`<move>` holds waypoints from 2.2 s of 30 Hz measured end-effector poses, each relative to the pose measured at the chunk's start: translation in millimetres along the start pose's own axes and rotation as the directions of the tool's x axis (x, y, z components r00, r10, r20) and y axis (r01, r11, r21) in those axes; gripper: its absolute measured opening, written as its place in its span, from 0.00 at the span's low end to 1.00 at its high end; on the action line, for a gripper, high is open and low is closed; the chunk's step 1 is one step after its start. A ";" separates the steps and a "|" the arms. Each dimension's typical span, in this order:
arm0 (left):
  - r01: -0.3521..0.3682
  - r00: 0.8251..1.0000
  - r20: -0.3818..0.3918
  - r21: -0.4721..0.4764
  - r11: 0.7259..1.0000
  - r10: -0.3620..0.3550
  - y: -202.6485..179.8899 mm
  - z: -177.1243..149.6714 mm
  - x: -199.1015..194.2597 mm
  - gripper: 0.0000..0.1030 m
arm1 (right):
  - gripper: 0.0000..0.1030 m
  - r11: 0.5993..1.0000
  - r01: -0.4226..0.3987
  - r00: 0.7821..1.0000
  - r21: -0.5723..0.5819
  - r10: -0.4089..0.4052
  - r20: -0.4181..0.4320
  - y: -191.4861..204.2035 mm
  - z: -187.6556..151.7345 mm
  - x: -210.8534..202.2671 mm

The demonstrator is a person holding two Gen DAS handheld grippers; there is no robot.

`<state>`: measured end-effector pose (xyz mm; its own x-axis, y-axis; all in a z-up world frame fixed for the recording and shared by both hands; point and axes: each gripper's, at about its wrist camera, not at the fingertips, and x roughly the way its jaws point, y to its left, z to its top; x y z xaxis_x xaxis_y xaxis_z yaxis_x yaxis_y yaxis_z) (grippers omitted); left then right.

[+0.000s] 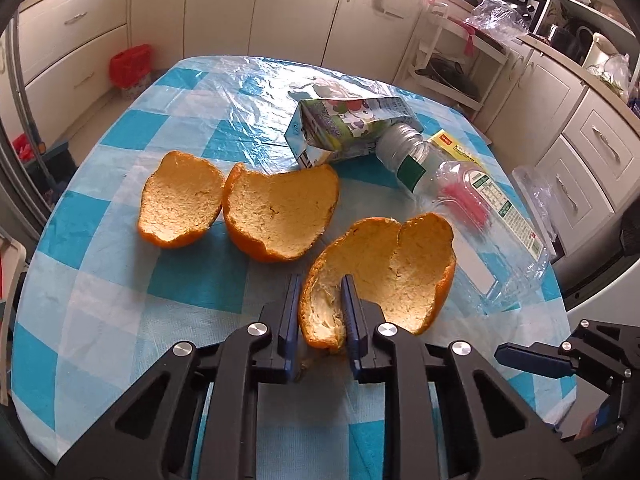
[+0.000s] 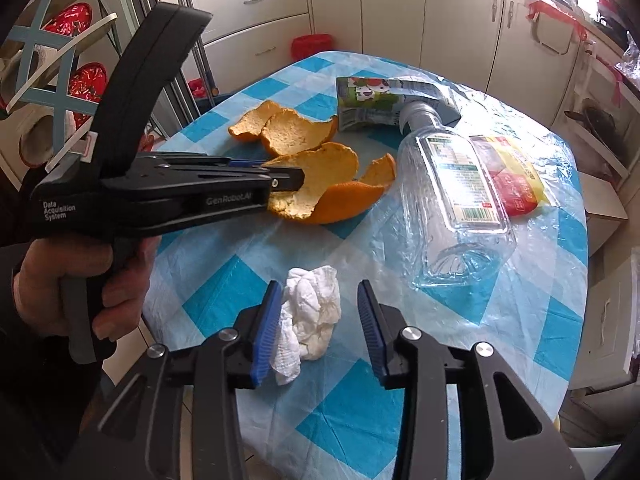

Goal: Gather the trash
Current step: 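Lift the tissue with the right tool while the left tool grasps an orange peel, then carry the tissue and peel to the yellow bin and release both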

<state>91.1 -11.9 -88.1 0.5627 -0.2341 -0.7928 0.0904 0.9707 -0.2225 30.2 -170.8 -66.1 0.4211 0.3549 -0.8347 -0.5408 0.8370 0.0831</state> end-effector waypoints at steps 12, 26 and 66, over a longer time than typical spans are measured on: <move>-0.006 1.000 -0.031 -0.045 0.999 0.005 37.4 -41.6 -44.0 0.30 | 0.39 0.997 0.022 0.998 -0.069 -0.025 -0.050 17.2 -3.8 17.1; 0.003 1.000 -0.013 -0.023 1.000 -0.004 29.4 -34.7 -34.4 0.49 | 0.36 0.996 0.041 0.998 -0.083 -0.044 -0.035 21.4 -2.0 21.7; 0.050 0.992 0.116 0.024 0.998 -0.052 21.9 -29.6 -97.5 0.09 | 0.22 1.000 -0.011 0.999 -0.015 0.012 0.052 11.0 -9.5 -22.8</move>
<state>13.9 30.5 -32.5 0.6486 -0.2766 -0.7090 0.1376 0.9589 -0.2482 7.8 -173.7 -51.3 0.4520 0.3858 -0.8043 -0.5560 0.8269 0.0842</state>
